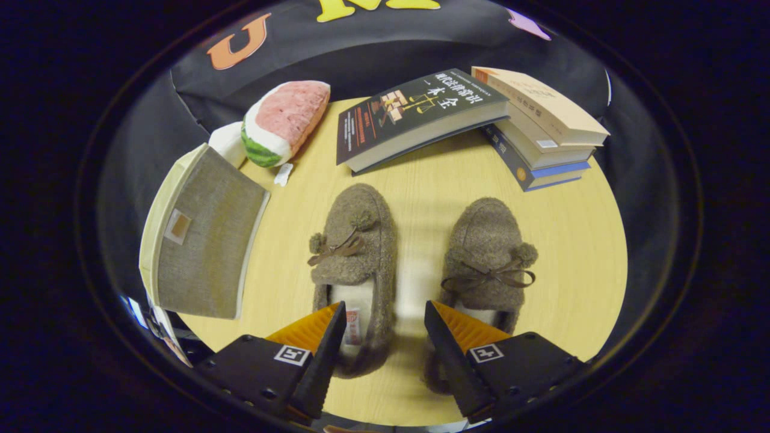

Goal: Open the storage box then place both shoes into the box .Put the left shoe in first, then the right shoe, with the right side of both shoes facing outward in a uniform manner.

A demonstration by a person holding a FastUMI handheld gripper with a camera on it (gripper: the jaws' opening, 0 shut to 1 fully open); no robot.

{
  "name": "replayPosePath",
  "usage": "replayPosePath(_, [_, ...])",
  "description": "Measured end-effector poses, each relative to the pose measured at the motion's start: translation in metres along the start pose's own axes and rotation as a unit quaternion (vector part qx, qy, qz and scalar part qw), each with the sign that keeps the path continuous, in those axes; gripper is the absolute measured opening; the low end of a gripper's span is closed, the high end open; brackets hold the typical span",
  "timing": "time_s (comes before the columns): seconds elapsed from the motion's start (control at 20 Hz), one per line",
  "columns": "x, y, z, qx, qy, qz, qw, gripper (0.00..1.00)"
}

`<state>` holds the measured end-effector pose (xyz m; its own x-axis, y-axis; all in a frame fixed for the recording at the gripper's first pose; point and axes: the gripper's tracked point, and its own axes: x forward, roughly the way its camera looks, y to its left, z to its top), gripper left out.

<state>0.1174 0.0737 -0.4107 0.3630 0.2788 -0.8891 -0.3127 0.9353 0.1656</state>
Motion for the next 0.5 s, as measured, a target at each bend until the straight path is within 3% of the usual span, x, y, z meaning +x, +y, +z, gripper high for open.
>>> replayPosePath(0.2, [0.018, 0.0, -0.003, 0.008, 0.025, 0.001, 1.0, 0.49])
replayPosePath(0.25, [0.023, 0.001, -0.003, 0.002, 0.031, 0.005, 1.0, 0.49])
replayPosePath(0.35, [0.025, 0.009, -0.011, 0.02, 0.044, 0.029, 0.998, 0.15])
replayPosePath(0.5, [0.028, 0.01, -0.009, 0.024, 0.042, 0.04, 0.998, 0.12])
